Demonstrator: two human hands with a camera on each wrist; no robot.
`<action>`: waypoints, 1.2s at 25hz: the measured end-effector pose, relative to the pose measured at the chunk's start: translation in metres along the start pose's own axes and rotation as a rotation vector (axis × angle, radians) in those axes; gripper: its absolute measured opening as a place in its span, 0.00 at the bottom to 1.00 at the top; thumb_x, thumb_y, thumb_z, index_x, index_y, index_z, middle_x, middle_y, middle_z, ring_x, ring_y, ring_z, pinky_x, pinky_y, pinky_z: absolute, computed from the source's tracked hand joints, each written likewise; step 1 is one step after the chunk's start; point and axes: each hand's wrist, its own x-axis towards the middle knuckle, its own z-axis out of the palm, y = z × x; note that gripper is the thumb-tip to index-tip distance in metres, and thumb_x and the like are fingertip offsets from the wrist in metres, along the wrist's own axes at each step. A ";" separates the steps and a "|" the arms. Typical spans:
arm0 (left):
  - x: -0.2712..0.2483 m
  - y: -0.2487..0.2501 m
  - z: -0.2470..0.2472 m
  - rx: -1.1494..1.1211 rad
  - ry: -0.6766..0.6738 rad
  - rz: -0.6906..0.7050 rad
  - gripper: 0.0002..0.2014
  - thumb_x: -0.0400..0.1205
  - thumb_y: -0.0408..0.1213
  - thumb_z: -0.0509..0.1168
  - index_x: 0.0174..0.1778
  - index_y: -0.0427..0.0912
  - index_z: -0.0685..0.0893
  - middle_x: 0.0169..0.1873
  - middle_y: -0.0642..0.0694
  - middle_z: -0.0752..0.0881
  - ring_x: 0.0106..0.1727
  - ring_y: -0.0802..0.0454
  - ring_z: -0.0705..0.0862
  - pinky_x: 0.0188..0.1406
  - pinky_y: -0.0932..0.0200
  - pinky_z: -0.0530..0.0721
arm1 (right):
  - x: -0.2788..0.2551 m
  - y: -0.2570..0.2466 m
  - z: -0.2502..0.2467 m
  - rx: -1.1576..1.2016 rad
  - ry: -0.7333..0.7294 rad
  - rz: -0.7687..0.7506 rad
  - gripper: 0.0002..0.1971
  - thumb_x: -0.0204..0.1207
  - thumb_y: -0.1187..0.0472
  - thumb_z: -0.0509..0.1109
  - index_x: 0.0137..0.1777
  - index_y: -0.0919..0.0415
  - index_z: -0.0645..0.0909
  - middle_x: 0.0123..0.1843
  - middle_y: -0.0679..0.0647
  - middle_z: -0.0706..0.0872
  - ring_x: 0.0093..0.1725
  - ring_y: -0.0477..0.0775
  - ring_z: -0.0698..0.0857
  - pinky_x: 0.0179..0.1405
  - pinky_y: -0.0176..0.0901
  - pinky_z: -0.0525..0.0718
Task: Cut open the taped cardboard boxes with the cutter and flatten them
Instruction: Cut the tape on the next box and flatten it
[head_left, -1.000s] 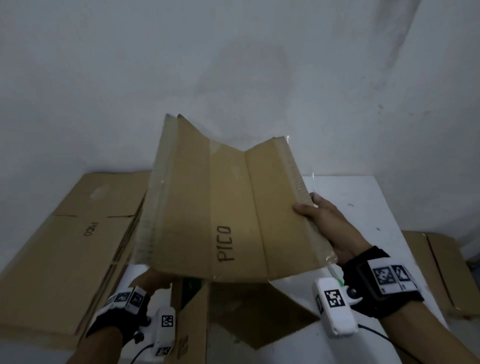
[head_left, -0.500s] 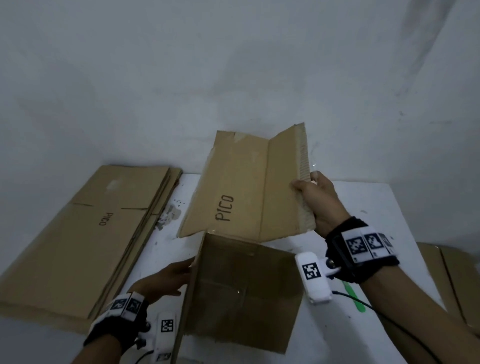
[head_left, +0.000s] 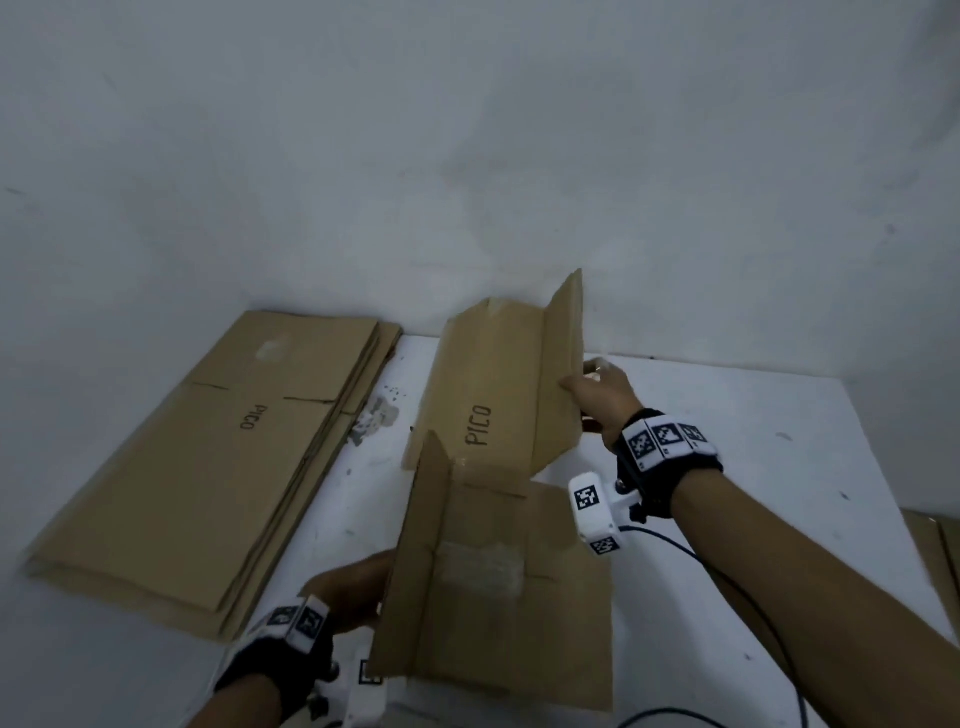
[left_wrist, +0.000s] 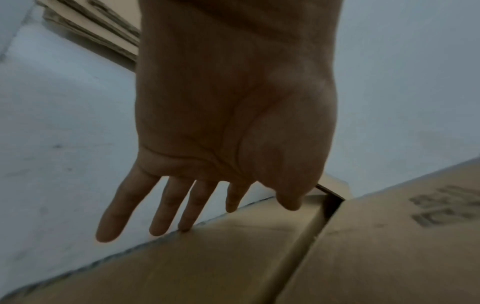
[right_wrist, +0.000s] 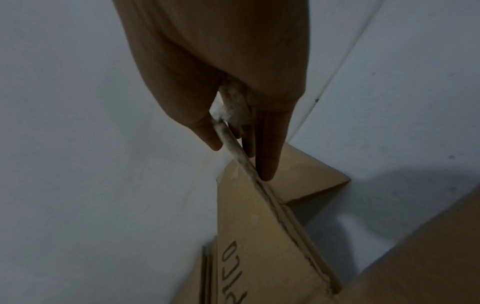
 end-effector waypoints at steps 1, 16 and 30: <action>0.003 -0.007 0.001 -0.022 0.009 0.013 0.54 0.52 0.57 0.82 0.75 0.42 0.73 0.59 0.44 0.83 0.58 0.43 0.82 0.74 0.40 0.77 | 0.006 0.010 0.003 -0.047 -0.023 0.032 0.16 0.79 0.60 0.70 0.66 0.60 0.77 0.61 0.61 0.86 0.58 0.62 0.86 0.59 0.58 0.88; 0.045 -0.024 -0.039 -0.012 0.153 -0.102 0.51 0.55 0.91 0.54 0.66 0.62 0.82 0.59 0.44 0.90 0.65 0.42 0.85 0.75 0.35 0.73 | 0.003 0.146 -0.001 -0.753 0.186 0.379 0.60 0.63 0.44 0.85 0.84 0.59 0.48 0.80 0.68 0.65 0.79 0.70 0.66 0.75 0.62 0.73; 0.037 0.006 -0.044 0.284 0.173 0.033 0.58 0.63 0.73 0.74 0.87 0.60 0.55 0.64 0.48 0.86 0.58 0.50 0.88 0.49 0.53 0.90 | -0.051 0.182 -0.012 -0.593 0.114 0.326 0.64 0.59 0.40 0.86 0.85 0.54 0.46 0.79 0.70 0.63 0.78 0.71 0.66 0.77 0.60 0.72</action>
